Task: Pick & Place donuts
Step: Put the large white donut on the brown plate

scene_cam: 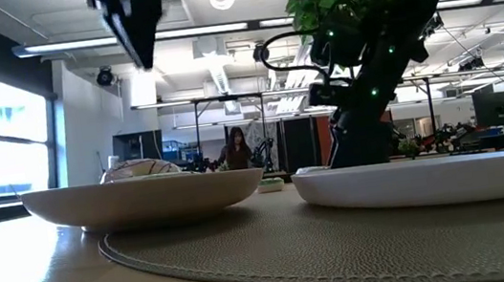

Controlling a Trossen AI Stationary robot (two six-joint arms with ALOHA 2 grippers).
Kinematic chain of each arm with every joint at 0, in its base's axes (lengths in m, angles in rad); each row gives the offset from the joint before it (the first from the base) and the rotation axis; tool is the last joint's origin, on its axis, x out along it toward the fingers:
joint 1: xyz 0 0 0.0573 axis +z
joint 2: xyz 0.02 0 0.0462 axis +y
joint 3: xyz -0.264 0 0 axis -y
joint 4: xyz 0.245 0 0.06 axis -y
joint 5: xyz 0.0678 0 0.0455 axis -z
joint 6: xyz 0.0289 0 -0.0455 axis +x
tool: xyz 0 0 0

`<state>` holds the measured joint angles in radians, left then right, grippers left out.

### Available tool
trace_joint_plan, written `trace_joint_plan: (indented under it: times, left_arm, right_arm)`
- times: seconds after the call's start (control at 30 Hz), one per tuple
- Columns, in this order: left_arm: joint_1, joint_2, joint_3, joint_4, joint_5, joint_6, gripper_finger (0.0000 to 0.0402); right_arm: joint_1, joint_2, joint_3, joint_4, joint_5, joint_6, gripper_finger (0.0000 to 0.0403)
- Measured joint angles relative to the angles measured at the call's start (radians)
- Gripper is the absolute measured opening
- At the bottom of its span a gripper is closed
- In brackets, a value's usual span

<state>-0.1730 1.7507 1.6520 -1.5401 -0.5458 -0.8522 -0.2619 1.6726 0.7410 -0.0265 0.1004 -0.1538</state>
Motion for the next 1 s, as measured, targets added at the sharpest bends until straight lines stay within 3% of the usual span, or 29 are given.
trace_joint_plan:
  times: [0.2, 0.33, 0.5, 0.7, 0.83, 1.0]
  left_arm:
    - [0.179, -0.002, -0.138, 0.139, 0.018, 0.199, 0.0133]
    - [0.303, -0.003, -0.21, 0.293, 0.064, 0.416, 0.0133]
    - [0.404, -0.003, -0.278, 0.505, 0.186, 0.634, 0.0133]
    - [0.439, -0.003, -0.281, 0.54, 0.229, 0.716, 0.0133]
    - [0.434, -0.011, -0.262, 0.52, 0.263, 0.723, 0.0133]
    - [0.422, -0.081, -0.238, 0.51, 0.326, 0.746, 0.0133]
  right_arm:
    - [0.01, -0.002, 0.0, -0.001, -0.085, 0.037, 0.0095]
    - [0.037, -0.029, -0.004, 0.031, -0.103, 0.123, 0.002]
    - [0.116, -0.075, -0.002, 0.249, -0.128, 0.206, 0.0029]
    - [0.217, -0.049, -0.001, 0.432, -0.2, 0.319, 0.0012]
    - [0.303, -0.003, -0.003, 0.466, -0.09, 0.391, 0.0015]
    - [0.403, 0.056, 0.0, 0.68, -0.018, 0.441, 0.001]
